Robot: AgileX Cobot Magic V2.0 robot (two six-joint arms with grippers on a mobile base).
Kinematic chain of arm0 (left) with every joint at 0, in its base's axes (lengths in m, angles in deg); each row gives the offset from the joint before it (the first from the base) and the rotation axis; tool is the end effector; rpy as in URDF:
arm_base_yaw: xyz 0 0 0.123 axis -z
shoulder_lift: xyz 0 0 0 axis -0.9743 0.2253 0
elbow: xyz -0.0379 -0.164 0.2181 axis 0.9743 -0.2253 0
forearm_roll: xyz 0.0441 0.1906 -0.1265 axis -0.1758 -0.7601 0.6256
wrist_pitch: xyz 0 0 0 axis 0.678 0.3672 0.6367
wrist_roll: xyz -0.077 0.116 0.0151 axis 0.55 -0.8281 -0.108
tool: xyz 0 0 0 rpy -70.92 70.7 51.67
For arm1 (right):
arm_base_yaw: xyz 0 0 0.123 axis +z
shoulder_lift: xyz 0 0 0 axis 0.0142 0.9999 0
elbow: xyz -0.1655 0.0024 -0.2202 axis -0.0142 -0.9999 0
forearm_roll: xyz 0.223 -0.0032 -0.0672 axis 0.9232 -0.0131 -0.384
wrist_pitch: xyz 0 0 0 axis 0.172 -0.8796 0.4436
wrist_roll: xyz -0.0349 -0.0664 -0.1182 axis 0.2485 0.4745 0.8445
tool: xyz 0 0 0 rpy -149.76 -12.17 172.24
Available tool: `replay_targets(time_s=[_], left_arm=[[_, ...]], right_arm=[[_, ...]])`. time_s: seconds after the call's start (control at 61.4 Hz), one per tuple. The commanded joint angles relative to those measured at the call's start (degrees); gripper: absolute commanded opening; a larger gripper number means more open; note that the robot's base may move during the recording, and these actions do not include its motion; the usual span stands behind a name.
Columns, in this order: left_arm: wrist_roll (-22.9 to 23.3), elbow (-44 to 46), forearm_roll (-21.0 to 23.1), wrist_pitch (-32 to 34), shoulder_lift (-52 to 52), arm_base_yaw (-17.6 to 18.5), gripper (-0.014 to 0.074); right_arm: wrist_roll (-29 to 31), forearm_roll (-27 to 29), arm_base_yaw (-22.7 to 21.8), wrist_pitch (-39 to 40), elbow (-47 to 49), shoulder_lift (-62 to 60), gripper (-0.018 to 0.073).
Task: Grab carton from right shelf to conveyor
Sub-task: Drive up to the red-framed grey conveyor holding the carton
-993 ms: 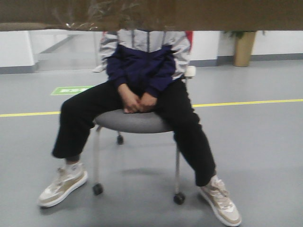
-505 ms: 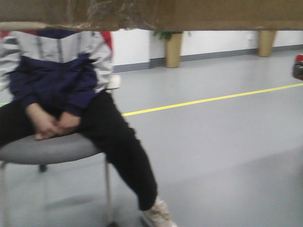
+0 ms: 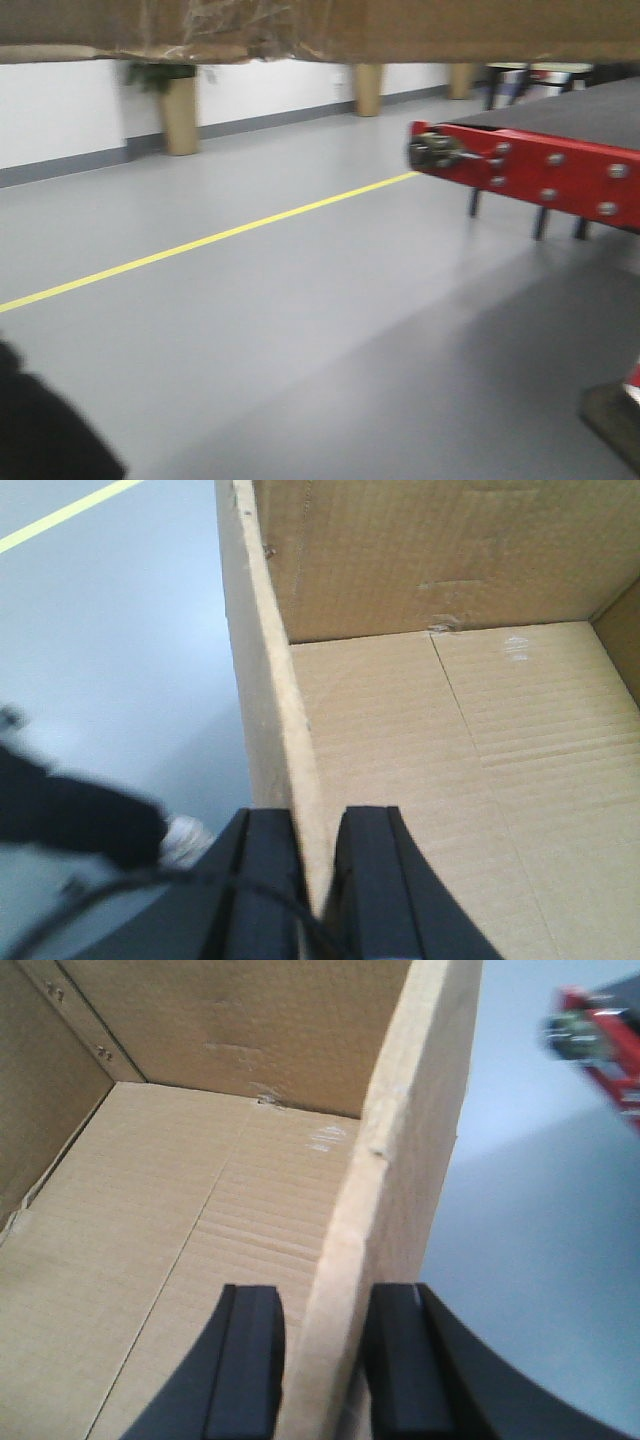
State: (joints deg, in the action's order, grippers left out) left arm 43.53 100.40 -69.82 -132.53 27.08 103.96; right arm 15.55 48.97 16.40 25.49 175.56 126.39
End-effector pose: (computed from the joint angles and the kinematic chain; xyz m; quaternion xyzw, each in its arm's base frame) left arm 0.2276 -0.0773 0.4670 0.0212 0.8818 -0.0690 0.4660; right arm 0.2131 0.1025 0.4438 -0.1442 0.8494 0.2204 0.4574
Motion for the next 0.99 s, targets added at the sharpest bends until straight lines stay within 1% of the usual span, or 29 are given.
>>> replay_targets(time_s=[0.0, 0.977], left_arm=[[-0.74, 0.43, -3.46, 1.18, -0.26, 0.08, -0.0017], [-0.74, 0.43, -3.71, 1.18, -0.26, 0.08, -0.0017]], right_arm=[[1.4, 0.1, -0.08, 1.76, 0.41, -0.84, -0.006], [1.4, 0.1, -0.08, 1.76, 0.41, -0.84, -0.006]])
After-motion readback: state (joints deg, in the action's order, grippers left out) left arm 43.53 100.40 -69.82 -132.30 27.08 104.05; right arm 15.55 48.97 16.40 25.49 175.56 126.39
